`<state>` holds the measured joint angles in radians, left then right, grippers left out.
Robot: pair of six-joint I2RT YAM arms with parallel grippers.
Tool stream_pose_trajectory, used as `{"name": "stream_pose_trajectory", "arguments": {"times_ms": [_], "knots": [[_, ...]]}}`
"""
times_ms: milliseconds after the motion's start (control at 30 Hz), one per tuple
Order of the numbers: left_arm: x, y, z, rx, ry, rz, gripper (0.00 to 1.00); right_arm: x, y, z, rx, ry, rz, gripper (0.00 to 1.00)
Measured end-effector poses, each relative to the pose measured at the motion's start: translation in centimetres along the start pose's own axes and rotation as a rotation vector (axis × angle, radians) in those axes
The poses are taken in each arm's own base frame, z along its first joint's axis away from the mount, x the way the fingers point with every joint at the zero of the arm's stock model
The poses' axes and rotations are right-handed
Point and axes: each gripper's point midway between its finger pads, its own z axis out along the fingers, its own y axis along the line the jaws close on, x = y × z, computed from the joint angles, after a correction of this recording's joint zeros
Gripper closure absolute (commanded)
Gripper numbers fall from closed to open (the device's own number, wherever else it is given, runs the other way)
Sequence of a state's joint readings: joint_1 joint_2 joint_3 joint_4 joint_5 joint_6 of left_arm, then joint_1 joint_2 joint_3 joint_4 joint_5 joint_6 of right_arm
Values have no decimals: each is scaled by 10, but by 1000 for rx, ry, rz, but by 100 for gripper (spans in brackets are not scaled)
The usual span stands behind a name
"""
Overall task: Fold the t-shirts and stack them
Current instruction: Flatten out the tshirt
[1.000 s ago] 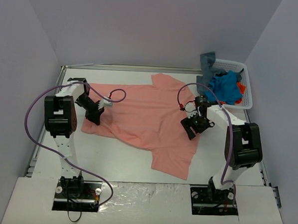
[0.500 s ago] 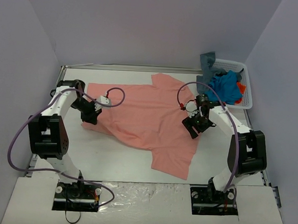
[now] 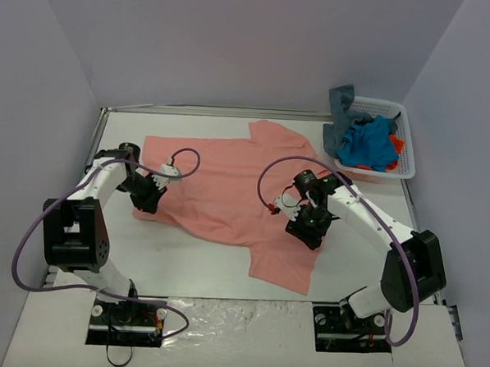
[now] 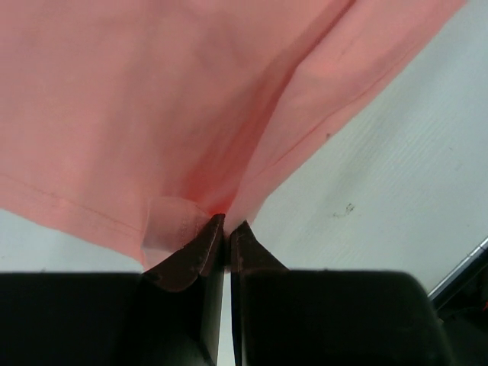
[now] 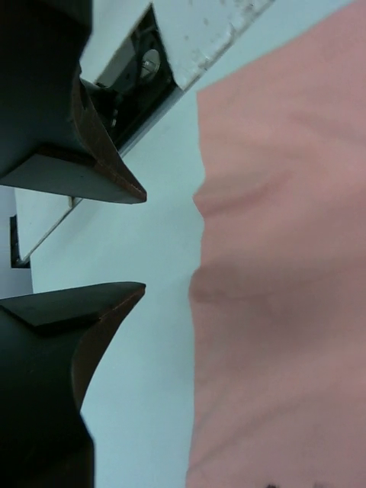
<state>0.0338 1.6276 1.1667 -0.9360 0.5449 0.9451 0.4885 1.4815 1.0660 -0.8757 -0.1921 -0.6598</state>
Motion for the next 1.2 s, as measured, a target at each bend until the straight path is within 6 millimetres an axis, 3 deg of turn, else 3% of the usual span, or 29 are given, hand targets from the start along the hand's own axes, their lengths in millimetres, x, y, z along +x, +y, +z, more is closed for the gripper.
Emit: {"name": "stream_pose_trajectory", "arguments": {"times_ms": [167,333,467,900,1067,1200], "knots": [[-9,11,-10,-89,-31,-40,98,3,33,-4,-60,41,-131,62],[-12,17,-11,-127,-43,-86,98,13,71,12,-128,125,-266,59],[-10,17,-8,-139,-45,-115,98,17,82,19,-156,178,-311,54],[-12,18,-11,-167,-58,-137,98,20,90,56,-161,351,-340,47],[-13,21,-12,-178,-65,-133,98,9,81,72,-157,364,-323,45],[-13,24,-12,-192,-63,-130,98,13,70,72,-179,417,-259,42]]}}
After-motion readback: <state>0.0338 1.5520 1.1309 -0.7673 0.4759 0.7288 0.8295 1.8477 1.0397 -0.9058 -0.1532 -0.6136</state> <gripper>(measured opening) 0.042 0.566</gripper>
